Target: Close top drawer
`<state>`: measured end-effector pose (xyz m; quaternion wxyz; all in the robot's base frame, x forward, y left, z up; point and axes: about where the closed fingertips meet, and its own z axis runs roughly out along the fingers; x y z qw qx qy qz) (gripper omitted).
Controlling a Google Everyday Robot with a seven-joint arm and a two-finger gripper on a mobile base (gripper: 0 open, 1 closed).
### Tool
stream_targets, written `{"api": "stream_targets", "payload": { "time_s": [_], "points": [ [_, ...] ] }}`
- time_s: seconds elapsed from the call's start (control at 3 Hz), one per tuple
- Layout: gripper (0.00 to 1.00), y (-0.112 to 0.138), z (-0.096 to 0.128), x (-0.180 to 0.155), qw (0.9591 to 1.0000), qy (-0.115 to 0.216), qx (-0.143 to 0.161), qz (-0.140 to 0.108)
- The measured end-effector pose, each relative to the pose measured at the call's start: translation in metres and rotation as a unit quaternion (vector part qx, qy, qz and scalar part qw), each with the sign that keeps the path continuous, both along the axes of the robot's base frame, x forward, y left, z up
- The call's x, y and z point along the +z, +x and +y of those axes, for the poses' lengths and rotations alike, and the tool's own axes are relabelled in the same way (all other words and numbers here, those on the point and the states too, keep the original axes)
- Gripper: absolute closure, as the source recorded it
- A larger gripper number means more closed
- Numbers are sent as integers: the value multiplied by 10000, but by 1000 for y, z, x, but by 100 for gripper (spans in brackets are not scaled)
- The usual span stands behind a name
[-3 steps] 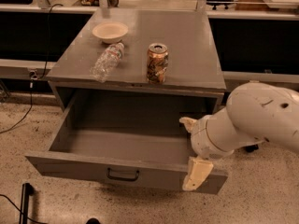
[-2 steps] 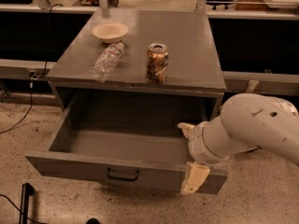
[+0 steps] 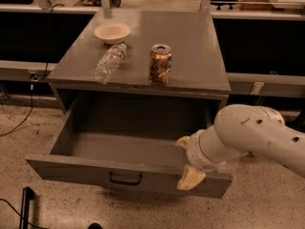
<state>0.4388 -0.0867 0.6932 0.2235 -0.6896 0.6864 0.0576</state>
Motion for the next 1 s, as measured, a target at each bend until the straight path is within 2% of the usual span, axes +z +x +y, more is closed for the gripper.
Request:
{"api": "stream_targets", "payload": {
  "time_s": [0.33, 0.67, 1.0],
  "points": [
    [26, 6, 1, -5, 10000, -14, 2, 28],
    [40, 16, 1, -5, 10000, -24, -21, -11],
    [39, 38, 2, -1, 9999, -90, -36, -130]
  ]
}}
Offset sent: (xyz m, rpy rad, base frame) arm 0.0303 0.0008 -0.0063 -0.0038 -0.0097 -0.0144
